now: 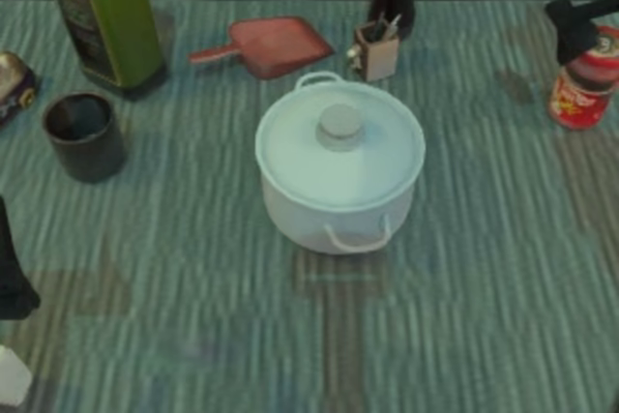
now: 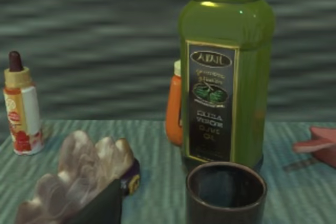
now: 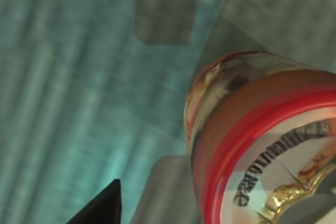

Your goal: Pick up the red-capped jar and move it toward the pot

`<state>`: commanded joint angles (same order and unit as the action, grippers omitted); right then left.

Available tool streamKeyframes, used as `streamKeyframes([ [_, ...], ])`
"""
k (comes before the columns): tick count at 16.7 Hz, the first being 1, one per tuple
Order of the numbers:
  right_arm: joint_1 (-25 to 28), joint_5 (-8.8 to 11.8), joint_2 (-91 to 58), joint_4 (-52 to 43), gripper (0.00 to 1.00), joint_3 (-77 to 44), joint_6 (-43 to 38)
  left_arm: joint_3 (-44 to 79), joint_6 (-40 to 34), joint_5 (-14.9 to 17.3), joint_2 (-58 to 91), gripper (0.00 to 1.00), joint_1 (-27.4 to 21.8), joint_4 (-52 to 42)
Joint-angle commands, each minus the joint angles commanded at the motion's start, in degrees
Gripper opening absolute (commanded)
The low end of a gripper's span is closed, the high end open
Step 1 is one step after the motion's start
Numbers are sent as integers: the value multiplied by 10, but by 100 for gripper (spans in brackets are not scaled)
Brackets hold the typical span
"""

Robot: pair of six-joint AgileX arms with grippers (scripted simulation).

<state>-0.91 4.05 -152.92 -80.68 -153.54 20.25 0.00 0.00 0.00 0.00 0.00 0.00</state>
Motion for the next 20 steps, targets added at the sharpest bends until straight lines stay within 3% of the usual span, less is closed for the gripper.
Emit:
streamKeyframes([
  [9,1,-1,-4,104,100,97,-4,0,0,0,0,100,0,0],
  [13,1,-1,-4,107,100,101,-4,0,0,0,0,100,0,0],
  [20,1,-1,-4,107,47,101,-4,0,0,0,0,100,0,0],
])
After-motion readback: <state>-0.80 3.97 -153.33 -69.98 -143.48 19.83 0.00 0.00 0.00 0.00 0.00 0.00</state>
